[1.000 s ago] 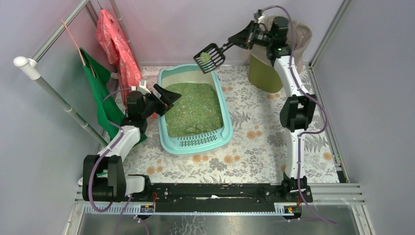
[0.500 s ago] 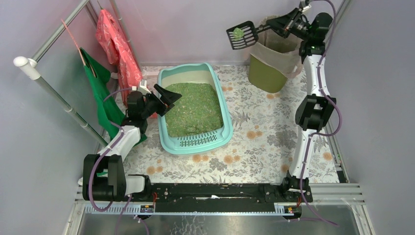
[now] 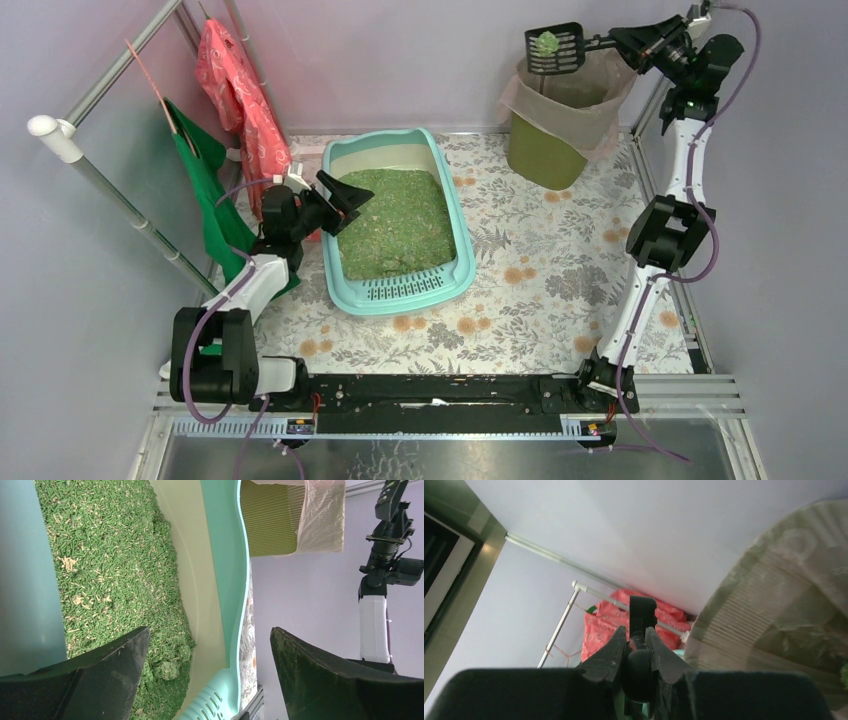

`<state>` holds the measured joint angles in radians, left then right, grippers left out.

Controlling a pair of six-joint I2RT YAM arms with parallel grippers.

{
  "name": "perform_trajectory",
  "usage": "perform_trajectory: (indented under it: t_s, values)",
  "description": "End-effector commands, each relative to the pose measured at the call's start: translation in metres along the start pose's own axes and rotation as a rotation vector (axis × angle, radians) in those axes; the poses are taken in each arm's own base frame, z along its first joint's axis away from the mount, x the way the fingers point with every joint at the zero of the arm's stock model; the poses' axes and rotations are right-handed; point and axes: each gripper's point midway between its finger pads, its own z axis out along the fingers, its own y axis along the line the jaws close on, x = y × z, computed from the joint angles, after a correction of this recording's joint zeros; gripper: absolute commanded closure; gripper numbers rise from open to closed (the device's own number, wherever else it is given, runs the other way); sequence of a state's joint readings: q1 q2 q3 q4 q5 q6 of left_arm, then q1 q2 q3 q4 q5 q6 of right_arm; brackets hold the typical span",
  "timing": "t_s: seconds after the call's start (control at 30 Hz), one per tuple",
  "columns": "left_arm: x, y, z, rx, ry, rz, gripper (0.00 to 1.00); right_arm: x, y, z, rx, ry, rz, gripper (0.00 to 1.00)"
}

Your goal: Clean the litter box

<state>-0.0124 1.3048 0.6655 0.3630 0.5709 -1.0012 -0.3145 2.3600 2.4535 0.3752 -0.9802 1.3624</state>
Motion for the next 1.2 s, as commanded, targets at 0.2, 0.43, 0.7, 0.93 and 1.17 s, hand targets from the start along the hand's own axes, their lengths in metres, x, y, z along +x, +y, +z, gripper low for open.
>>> perform_trajectory:
  t_s: [0.2, 0.43, 0.7, 0.93, 1.17]
  values:
    - [0.002, 0.016, 0.004, -0.032, -0.001, 0.004, 0.02, -0.028, -0.002, -0.017, 0.036, -0.091, -0.31, 1.0]
    - [0.002, 0.019, 0.007, -0.039, -0.002, 0.002, 0.02, -0.018, -0.033, -0.022, 0.223, -0.084, -0.597, 1.0]
    - [0.0, 0.02, 0.008, -0.051, -0.003, 0.015, 0.02, -0.003, -0.023, -0.008, 0.288, -0.081, -0.874, 1.0]
    - [0.003, 0.024, 0.009, -0.051, 0.007, 0.002, 0.02, 0.036, 0.0, 0.014, 0.348, -0.009, -1.141, 1.0]
    - [0.003, 0.023, 0.008, -0.051, 0.007, 0.007, 0.02, 0.049, 0.014, 0.024, 0.469, 0.017, -1.277, 1.0]
